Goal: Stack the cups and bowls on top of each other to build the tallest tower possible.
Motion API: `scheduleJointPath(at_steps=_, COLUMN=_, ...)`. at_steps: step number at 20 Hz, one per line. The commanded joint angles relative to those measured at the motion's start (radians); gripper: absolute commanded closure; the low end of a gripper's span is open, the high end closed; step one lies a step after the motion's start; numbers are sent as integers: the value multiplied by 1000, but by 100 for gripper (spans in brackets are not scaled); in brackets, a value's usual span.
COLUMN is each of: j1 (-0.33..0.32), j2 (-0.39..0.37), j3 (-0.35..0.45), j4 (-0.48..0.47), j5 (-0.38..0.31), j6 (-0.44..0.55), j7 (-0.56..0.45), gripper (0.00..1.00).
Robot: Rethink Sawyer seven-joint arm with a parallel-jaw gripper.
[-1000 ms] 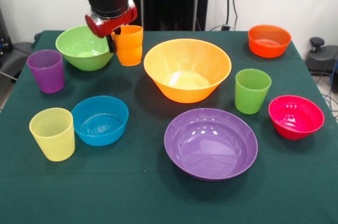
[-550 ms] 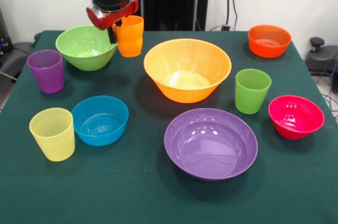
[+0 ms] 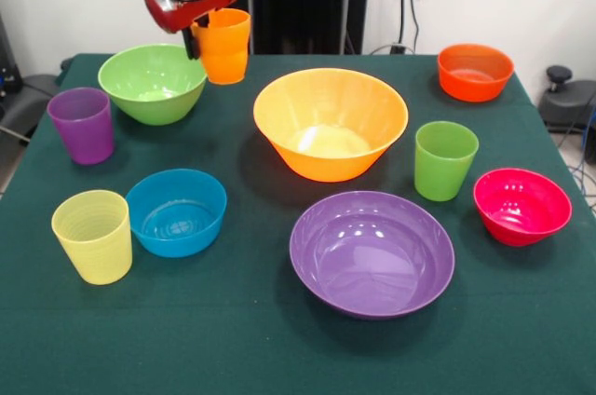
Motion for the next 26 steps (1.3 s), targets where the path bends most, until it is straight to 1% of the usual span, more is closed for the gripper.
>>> scheduleJointPath(at_steps=1, j1=15, j2=-34, j3=5, j4=27, j5=27, j6=59, j7=-38, gripper=100)
scheduleJointPath(at_steps=15, j1=23, j2=-64, j3=-1, j4=31, j5=63, j6=86, j7=-37, gripper=100)
scheduleJointPath(at_steps=26, j1=40, j2=-75, j3=-12, j4=24, j5=57, j6=93, j7=-18, gripper=100)
